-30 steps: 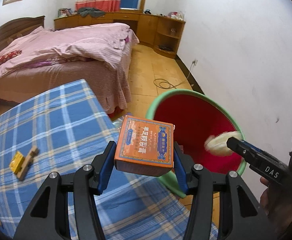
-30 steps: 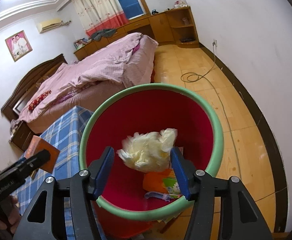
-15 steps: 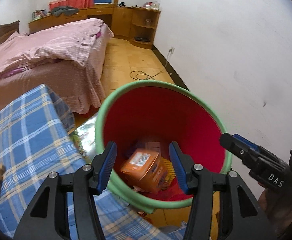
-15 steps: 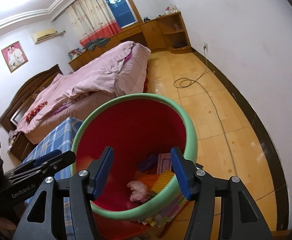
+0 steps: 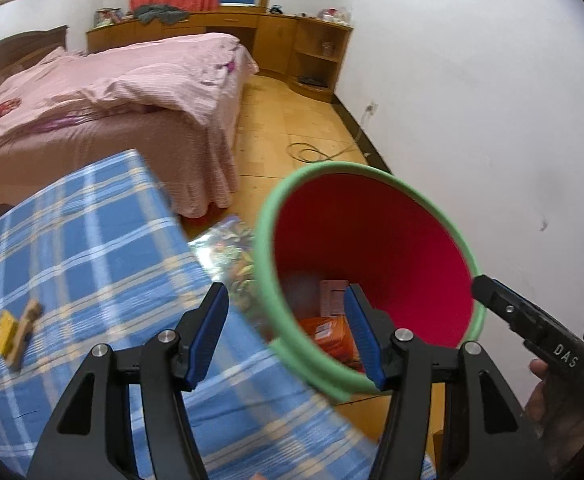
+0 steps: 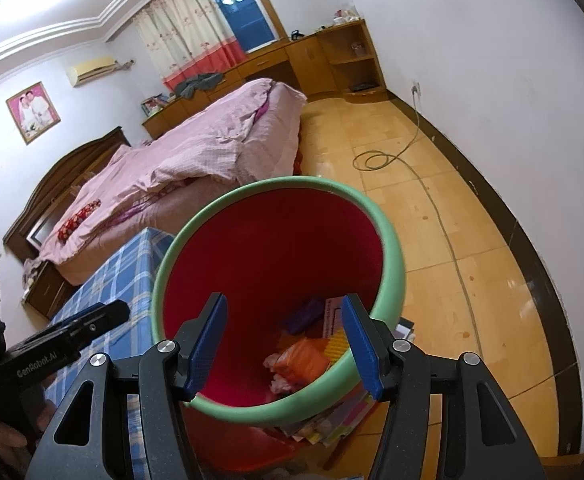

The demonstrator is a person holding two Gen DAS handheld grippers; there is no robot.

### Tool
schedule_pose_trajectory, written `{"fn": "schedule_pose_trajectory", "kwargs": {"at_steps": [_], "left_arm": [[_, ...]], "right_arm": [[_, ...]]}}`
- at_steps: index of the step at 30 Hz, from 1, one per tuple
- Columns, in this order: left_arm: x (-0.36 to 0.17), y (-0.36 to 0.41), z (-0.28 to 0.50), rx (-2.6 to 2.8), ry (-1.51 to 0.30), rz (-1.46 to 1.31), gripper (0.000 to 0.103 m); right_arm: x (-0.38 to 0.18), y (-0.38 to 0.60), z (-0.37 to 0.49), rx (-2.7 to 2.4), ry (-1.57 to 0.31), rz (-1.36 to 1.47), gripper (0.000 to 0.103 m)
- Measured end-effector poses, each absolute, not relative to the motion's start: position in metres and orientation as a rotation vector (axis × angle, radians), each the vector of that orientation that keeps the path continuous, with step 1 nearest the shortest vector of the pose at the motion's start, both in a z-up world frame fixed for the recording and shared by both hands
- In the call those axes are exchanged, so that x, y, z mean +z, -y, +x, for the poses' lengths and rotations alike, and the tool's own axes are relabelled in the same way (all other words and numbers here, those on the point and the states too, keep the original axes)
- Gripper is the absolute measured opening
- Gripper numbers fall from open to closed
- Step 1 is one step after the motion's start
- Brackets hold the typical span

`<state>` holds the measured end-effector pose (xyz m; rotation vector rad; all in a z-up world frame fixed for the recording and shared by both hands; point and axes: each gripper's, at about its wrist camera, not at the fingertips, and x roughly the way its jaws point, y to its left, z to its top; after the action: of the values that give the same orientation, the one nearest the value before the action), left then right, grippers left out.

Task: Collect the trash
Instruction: 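Move both tools back over the table toward the yellow packet and wooden piece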

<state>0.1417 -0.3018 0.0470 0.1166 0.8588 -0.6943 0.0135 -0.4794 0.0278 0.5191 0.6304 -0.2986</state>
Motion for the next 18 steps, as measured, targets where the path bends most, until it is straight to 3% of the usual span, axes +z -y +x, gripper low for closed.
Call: {"fn": "schedule_pose_trajectory", "kwargs": {"at_steps": [18], "left_arm": [[0.051, 0.164, 0.182, -0.396, -0.844, 0.063, 0.06]], "right_arm": [[0.048, 0.39, 0.051, -0.122, -0.664, 0.448, 0.061]]}}
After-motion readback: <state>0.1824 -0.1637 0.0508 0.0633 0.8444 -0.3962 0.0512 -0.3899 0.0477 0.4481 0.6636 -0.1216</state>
